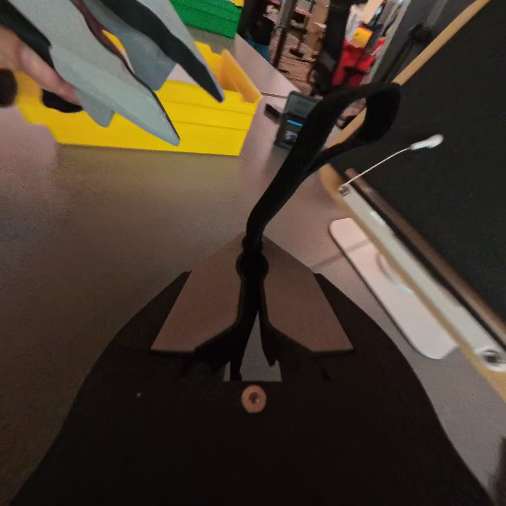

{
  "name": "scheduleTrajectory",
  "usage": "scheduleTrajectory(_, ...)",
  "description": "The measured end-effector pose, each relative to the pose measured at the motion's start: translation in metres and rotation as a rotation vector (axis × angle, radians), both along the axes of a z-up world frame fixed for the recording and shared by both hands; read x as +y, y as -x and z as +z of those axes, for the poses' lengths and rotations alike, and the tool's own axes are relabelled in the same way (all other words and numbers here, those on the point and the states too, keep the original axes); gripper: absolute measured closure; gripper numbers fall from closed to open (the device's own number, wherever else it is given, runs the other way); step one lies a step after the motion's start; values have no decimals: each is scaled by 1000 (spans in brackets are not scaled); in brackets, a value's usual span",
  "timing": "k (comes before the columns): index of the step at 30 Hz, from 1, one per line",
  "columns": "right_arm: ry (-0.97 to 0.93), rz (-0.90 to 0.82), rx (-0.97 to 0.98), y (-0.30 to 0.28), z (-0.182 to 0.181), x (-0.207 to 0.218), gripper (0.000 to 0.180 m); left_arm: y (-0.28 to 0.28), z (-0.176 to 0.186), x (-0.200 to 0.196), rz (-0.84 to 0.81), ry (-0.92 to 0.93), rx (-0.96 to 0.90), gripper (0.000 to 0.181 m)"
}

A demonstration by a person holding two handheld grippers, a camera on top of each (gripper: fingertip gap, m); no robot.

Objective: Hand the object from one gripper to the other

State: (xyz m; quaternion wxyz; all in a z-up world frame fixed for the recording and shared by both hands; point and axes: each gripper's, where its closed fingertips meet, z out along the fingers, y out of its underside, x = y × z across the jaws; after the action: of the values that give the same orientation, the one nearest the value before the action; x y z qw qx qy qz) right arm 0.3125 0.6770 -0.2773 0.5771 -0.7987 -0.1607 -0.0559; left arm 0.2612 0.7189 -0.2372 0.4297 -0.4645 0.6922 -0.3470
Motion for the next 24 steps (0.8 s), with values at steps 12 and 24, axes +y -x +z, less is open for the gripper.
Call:
scheduleTrajectory(12,-86,87,-183,25,4,1,180,-25,-13,-68,-514,516,-193,179)
scheduleTrajectory(24,16,172,126,30,-7,-3,127,-24,6,-75,-436,78,-401,180)
